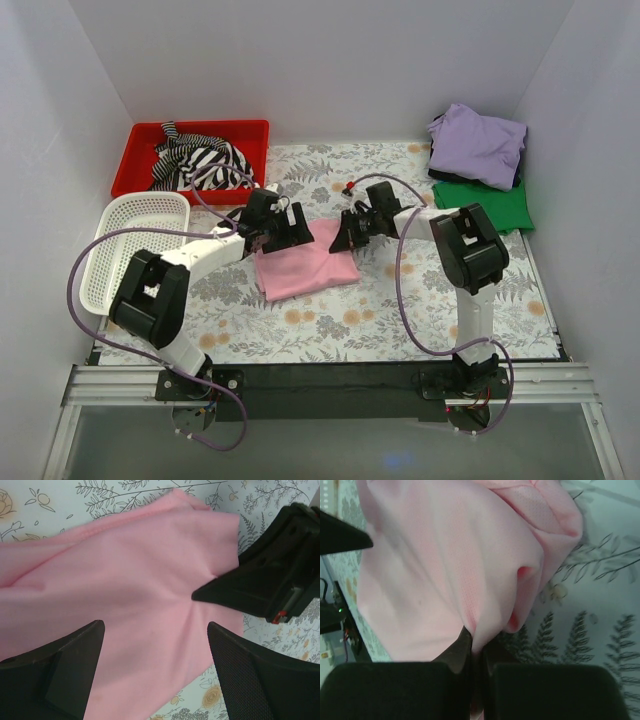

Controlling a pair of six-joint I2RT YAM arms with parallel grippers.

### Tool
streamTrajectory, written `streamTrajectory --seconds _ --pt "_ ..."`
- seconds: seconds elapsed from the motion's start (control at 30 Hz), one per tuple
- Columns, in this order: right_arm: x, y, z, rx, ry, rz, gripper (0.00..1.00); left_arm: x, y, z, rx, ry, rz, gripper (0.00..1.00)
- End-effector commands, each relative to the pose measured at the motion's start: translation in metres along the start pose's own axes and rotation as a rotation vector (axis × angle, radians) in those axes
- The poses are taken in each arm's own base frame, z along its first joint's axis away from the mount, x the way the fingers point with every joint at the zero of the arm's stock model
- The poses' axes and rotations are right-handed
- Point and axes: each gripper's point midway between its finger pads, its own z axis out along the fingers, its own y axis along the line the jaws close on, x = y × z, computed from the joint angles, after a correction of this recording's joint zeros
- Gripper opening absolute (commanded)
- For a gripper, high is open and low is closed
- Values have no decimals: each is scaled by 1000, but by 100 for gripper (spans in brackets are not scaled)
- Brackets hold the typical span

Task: Fold and stack the t-shirts
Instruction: Neatly place the folded tshirt to the corner

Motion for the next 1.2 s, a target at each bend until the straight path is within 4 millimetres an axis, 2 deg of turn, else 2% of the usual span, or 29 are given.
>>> streamTrajectory --seconds 0.0,0.07,0.1,0.13,0.17,0.2,0.27,0.3,0.4,0.43,0.47,0.5,0.53,0.57,0.6,0.67,0.7,0.77,0.8,0.83,0.87,0.93,1.0,1.17 --pt "-35 -25 -4 131 -81 9 1 -40 -24 -34 30 -122 22 83" --pt "-63 -32 -19 172 -151 -7 1 -52 -30 -45 38 -162 30 83" --pt "-88 -27 -32 182 -209 -36 1 -61 -34 -51 44 -184 37 83" --pt "-101 -32 -42 218 -246 -35 1 -65 -38 -56 52 -198 44 83" --pt "-118 -41 -59 247 -295 -33 1 -71 -40 -62 59 -216 44 83" --pt "-142 -38 -73 262 -349 -59 1 -77 -45 -66 70 -233 50 83" --pt "-169 -53 -102 330 -409 -59 1 -83 -51 -71 88 -246 55 84" --pt "-196 -48 -118 346 -464 -107 1 -84 -54 -73 98 -250 60 84" --pt "-237 -72 -158 480 -566 -138 1 -87 -61 -73 127 -246 67 84" --pt "-268 -63 -182 502 -638 -200 1 -88 -64 -74 138 -246 69 84" --pt "-285 -69 -205 548 -679 -221 1 -86 -65 -73 149 -235 69 84" --pt "-296 -80 -214 583 -699 -231 1 -87 -67 -72 159 -238 71 84" --pt "-331 -62 -250 619 -792 -298 1 -86 -68 -72 167 -236 71 84" --pt "-343 -71 -275 672 -830 -295 1 -83 -69 -70 177 -224 72 84" --pt "-339 -99 -274 725 -790 -248 1 -83 -70 -69 182 -225 72 84" --pt "-356 -112 -321 843 -870 -239 1 -82 -70 -68 181 -219 72 84" --pt "-357 -119 -332 870 -893 -234 1 -82 -70 -67 183 -218 71 84" --pt "-347 -143 -356 981 -910 -190 1 -81 -69 -64 182 -213 75 84" --pt "-342 -148 -359 1015 -903 -172 1 -82 -69 -64 182 -213 80 84" --pt "-335 -159 -374 1123 -920 -133 1 -83 -69 -63 180 -214 81 84" --pt "-325 -168 -378 1183 -898 -122 1 -82 -68 -62 178 -211 81 84" --pt "-313 -175 -396 1300 -904 -99 1 -81 -68 -60 178 -205 82 84" --pt "-309 -174 -404 1344 -908 -85 1 -79 -68 -55 185 -195 82 84" --pt "-298 -181 -413 1428 -877 -66 1 -75 -70 -48 200 -166 75 84"
